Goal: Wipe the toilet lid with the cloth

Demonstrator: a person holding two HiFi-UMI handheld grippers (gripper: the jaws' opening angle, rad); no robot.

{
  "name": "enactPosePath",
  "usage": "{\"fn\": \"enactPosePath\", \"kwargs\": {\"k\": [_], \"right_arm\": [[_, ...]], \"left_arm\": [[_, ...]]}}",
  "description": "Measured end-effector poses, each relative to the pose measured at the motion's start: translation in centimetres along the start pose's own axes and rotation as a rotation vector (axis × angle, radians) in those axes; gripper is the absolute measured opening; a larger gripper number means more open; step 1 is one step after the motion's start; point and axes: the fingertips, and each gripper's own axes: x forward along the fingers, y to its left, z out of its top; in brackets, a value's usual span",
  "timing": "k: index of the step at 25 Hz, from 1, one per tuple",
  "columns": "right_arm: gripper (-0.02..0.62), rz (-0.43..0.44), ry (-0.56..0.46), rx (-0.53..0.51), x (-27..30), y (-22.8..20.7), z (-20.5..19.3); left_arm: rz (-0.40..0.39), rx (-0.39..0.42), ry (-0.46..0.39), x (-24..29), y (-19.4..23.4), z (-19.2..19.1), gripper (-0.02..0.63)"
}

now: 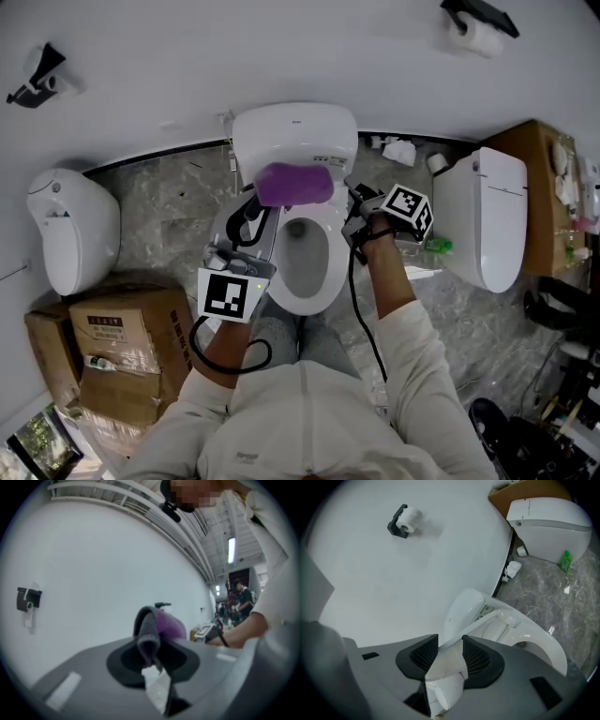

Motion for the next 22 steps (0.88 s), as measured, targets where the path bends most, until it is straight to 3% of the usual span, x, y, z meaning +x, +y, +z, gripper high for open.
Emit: {"fn": "enactPosePath", "kwargs": {"k": [17, 22], "right_arm": [[0.181, 0.275, -0.056, -0.183, 0.8, 1.8, 0.6], [0.179, 0.272, -0.062, -0.325, 0.8, 1.8, 0.6]], "left_arm": [[0.013, -0.002, 0.021, -0.7, 0.2, -1.1, 0.057], [0.022, -0.009, 0.026, -1.0, 0.3, -1.4, 0.057]]}}
